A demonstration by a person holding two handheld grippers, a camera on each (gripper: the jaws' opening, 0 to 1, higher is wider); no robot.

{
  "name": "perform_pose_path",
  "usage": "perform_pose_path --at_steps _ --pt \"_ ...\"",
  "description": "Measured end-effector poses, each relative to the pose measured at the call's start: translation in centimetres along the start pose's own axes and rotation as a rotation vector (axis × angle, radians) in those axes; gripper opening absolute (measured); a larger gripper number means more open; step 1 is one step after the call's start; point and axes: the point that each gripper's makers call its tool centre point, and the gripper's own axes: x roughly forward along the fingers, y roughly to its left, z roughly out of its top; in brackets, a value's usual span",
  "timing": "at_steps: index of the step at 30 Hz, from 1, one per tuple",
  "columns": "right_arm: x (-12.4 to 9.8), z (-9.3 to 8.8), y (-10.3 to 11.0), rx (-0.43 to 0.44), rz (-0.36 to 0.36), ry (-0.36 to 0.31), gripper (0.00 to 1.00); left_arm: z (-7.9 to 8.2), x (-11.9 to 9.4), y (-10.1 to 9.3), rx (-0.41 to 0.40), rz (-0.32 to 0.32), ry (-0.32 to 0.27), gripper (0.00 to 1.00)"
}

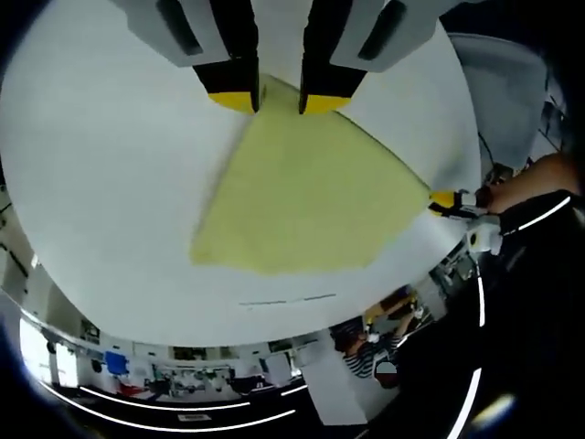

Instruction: Fold the garment on the visible template until the final outline fits inside the template.

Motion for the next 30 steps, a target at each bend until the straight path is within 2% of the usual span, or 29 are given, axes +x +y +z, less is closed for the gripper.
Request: perform_pose_path --at_steps 8,10,12,30 --pt "0.0 -0.3 0.2 -0.001 0.003 0.007 0.06 -0.2 0.0 -0.1 -0.019 -0.01 0.011 0.07" --pt "-0.1 -0.4 0.1 -0.002 0.003 0.01 0.03 -0.2 -0.1 -0.1 -0.023 -0.009 0.011 0.01" --pt "-0.2 -0.4 0.1 -0.005 -0.001 0.012 0.0 -0.4 -0.1 0.0 -0.032 -0.009 0.02 0.01" --pt "-0.7 -1.6 0.5 -0.062 0.008 0.055 0.0 -1.2 -0.9 -0.2 -0.021 -0.005 0.045 0.0"
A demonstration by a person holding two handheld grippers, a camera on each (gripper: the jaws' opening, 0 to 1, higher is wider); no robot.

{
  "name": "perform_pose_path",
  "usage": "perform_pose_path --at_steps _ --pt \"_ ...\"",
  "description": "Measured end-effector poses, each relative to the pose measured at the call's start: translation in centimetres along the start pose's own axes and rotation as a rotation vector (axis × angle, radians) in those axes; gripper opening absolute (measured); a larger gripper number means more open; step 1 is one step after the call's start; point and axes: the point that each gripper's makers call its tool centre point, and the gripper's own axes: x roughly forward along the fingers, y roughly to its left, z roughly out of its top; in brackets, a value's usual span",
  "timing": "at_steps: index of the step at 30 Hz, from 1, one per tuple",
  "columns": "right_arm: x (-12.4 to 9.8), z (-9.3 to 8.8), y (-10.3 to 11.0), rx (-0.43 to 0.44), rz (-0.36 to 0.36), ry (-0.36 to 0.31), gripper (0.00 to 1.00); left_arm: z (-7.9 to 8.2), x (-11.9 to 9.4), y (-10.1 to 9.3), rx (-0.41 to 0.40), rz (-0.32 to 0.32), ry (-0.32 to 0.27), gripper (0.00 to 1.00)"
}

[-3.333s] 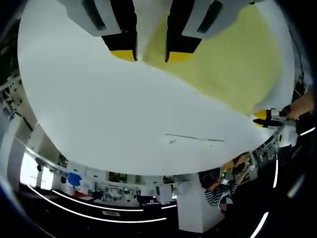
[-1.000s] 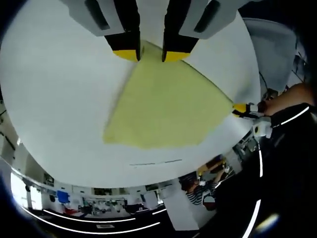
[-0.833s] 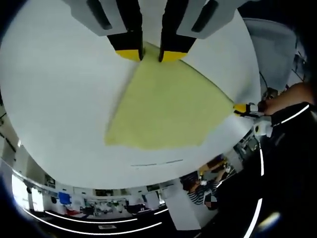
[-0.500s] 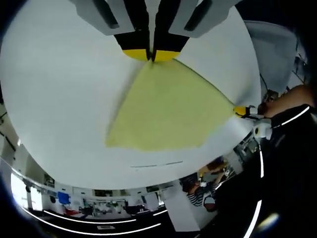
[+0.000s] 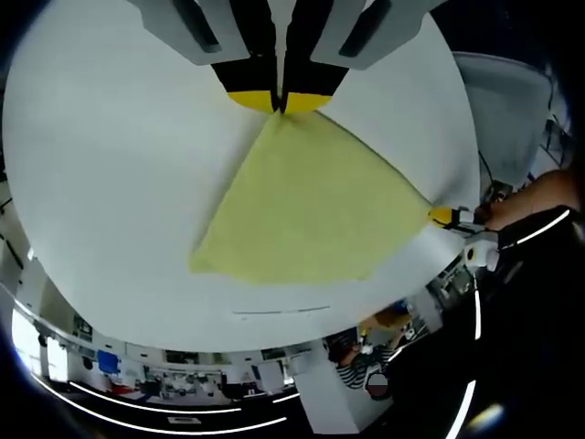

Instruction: Fold the garment on the visible template until the final outline fits inside the template.

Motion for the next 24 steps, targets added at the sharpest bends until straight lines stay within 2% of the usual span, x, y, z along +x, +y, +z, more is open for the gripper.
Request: perform_pose_path --at_steps 24 --pt "-1.1 -1.6 1.0 -0.085 -0.012 0.045 0.0 -1.5 -1.0 -1.2 0.041 0.004 0.024 0.0"
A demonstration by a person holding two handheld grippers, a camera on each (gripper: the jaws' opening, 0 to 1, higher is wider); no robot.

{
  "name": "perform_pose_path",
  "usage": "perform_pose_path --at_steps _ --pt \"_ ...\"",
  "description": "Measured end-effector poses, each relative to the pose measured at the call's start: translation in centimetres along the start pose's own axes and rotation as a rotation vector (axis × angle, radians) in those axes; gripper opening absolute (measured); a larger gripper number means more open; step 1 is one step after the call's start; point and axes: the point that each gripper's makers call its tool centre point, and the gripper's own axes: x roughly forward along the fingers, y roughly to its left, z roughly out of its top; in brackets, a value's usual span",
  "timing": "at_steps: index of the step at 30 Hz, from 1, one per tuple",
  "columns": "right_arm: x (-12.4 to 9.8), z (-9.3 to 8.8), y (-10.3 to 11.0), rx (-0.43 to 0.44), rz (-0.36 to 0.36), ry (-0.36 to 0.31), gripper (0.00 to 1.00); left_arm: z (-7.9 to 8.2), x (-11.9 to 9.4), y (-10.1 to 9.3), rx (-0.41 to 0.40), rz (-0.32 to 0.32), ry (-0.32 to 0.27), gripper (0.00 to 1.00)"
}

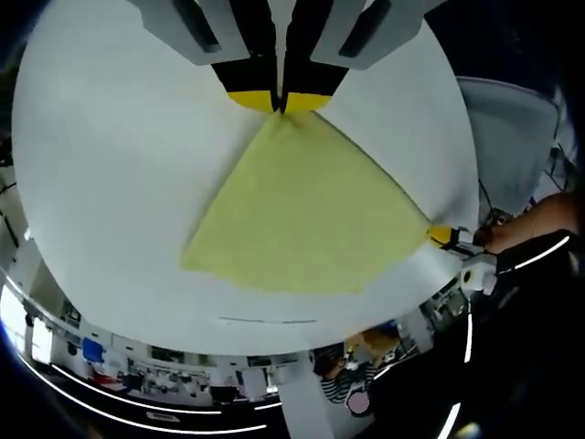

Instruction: Fold the garment on the visible template until the final outline fits inside the template.

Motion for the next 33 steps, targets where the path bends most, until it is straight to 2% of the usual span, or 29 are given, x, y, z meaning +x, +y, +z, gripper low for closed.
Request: perform_pose_path --at_steps 16,23,28,30,33 --pt "-0.4 -0.7 0.5 -0.019 -0.009 0.014 0.0 -0.8 -0.5 -0.6 0.014 0.005 0.006 0.0" --pt "-0.3 -0.6 0.4 -0.006 -0.024 -0.002 0.0 -0.5 -0.5 -0.6 0.009 0.006 -0.01 0.01" --pt "-0.4 -0.2 0.5 -0.009 -0.026 -0.022 0.0 -0.2 -0.6 -0.7 0.003 0.015 -0.037 0.09" --pt "-0.5 0.1 0.6 -0.003 -0.027 -0.04 0.05 -0.2 -0.6 -0.7 0.014 0.02 -0.043 0.13" --pt "-0.8 1.1 0.8 -0.006 -0.022 -0.087 0.19 0.0 -0.7 -0.8 0.031 0.029 -0.055 0.22"
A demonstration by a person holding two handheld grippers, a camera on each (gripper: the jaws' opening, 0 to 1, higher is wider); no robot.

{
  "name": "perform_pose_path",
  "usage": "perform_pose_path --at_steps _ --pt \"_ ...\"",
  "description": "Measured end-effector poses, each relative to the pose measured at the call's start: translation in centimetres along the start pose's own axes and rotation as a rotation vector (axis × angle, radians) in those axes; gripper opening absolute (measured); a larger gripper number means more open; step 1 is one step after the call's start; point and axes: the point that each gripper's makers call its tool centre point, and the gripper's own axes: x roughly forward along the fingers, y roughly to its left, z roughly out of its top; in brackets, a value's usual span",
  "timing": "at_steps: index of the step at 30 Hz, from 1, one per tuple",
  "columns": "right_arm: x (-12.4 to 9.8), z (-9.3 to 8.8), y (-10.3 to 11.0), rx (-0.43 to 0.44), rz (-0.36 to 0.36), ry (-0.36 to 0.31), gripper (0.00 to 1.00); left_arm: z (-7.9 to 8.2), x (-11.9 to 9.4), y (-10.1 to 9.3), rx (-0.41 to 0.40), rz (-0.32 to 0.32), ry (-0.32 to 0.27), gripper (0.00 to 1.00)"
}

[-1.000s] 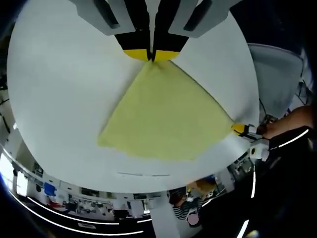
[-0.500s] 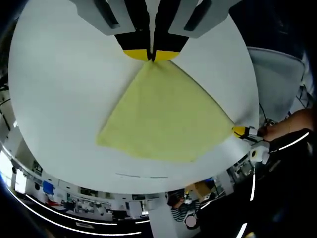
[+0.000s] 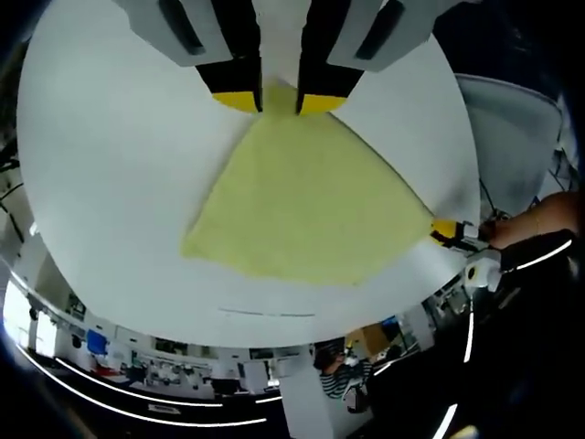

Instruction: Fold the garment on the visible template until the final outline fits inside the template.

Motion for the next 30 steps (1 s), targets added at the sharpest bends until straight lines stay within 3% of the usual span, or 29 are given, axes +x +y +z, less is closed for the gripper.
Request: perform_pose_path --at_steps 5,10,16,23,30 --pt "-0.2 0.9 0.5 -0.015 0.007 -0.036 0.43 0.8 -0.3 -0.3 0.056 0.02 -0.026 0.37" --pt "-0.5 1.4 1.1 -0.022 0.025 -0.064 0.54 1.3 -0.5 -0.7 0.081 0.028 -0.044 0.43" --pt "-1.3 2.1 1.6 -0.053 0.019 -0.099 0.71 2.5 -1.5 -1.3 0.108 0.042 -0.099 0.6" --pt "-2.4 2.9 2.8 -0.062 0.027 -0.149 0.83 3.3 -2.6 -2.2 0.147 0.05 -0.129 0.76" --pt "-3.4 3.7 3.8 -0.084 0.015 -0.212 0.92 3.4 -3.5 -3.1 0.206 0.055 -0.141 0.82"
